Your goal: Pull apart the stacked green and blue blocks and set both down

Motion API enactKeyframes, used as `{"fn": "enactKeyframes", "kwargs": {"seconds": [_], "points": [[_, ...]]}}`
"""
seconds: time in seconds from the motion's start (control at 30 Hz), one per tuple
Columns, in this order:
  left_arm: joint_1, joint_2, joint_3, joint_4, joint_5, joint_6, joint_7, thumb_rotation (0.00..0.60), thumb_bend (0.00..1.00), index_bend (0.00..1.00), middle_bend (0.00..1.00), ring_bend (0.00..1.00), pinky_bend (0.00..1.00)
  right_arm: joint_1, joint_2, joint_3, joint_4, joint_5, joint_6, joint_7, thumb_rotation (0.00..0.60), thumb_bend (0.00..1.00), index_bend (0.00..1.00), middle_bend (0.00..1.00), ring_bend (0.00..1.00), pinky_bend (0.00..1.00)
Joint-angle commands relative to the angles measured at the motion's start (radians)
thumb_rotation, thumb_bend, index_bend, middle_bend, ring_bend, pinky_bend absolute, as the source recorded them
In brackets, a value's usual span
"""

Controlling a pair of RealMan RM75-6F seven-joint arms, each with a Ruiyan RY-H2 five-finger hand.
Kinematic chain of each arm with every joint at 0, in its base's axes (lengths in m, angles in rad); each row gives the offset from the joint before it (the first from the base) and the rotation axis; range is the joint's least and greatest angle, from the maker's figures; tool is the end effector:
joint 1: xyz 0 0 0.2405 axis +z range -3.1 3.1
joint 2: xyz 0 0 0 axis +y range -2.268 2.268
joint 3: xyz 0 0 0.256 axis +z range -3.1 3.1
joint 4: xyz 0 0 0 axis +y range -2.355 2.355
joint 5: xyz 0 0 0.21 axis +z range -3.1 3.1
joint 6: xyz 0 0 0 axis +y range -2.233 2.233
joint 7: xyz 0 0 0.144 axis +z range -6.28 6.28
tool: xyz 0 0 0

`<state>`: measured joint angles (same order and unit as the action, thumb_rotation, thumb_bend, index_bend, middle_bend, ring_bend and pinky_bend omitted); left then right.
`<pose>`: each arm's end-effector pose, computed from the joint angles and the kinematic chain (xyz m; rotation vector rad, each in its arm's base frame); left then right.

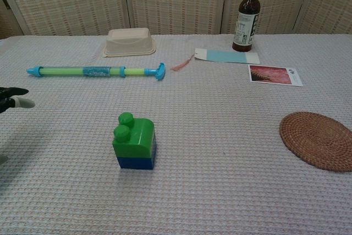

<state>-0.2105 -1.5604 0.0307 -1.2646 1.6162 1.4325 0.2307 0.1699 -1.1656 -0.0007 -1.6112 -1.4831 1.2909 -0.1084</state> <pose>-0.2860 0.1998 0.0184 -1.6859 -0.7231 -0.8868 -0.3076 -0.1925 0.1123 1.5918 -0.9782 0.7581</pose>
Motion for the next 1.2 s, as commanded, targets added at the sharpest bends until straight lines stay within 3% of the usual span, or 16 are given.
{"fn": "enactKeyframes", "kwargs": {"seconds": [0.03,0.4,0.6,0.9,1.2], "points": [[-0.001,-0.002,0.000,0.003,-0.002,-0.005,0.002,0.600,0.30,0.18,0.08,0.00,0.00,-0.001,0.001,0.002,0.000,0.002,0.002,0.003,0.600,0.41,0.00,0.00,0.00,0.00],[-0.041,-0.001,0.035,-0.023,0.063,-0.038,-0.102,0.600,0.30,0.18,0.10,0.00,0.00,-0.027,0.028,-0.005,-0.025,-0.037,0.067,0.032,0.600,0.41,0.00,0.00,0.00,0.00],[-0.106,0.032,0.025,-0.120,0.082,-0.102,-0.173,0.600,0.30,0.18,0.13,0.00,0.00,-0.023,0.026,-0.008,-0.026,-0.043,0.058,0.029,0.600,0.41,0.00,0.00,0.00,0.00],[-0.198,0.005,-0.088,-0.239,-0.066,-0.244,-0.232,0.600,0.30,0.16,0.15,0.00,0.00,-0.016,0.029,-0.002,-0.023,-0.022,0.034,0.036,0.600,0.41,0.00,0.00,0.00,0.00],[-0.241,-0.007,-0.145,-0.330,-0.243,-0.354,-0.204,0.600,0.30,0.19,0.20,0.00,0.00,-0.017,0.036,-0.001,-0.025,-0.021,0.036,0.048,0.600,0.41,0.00,0.00,0.00,0.00]]}}
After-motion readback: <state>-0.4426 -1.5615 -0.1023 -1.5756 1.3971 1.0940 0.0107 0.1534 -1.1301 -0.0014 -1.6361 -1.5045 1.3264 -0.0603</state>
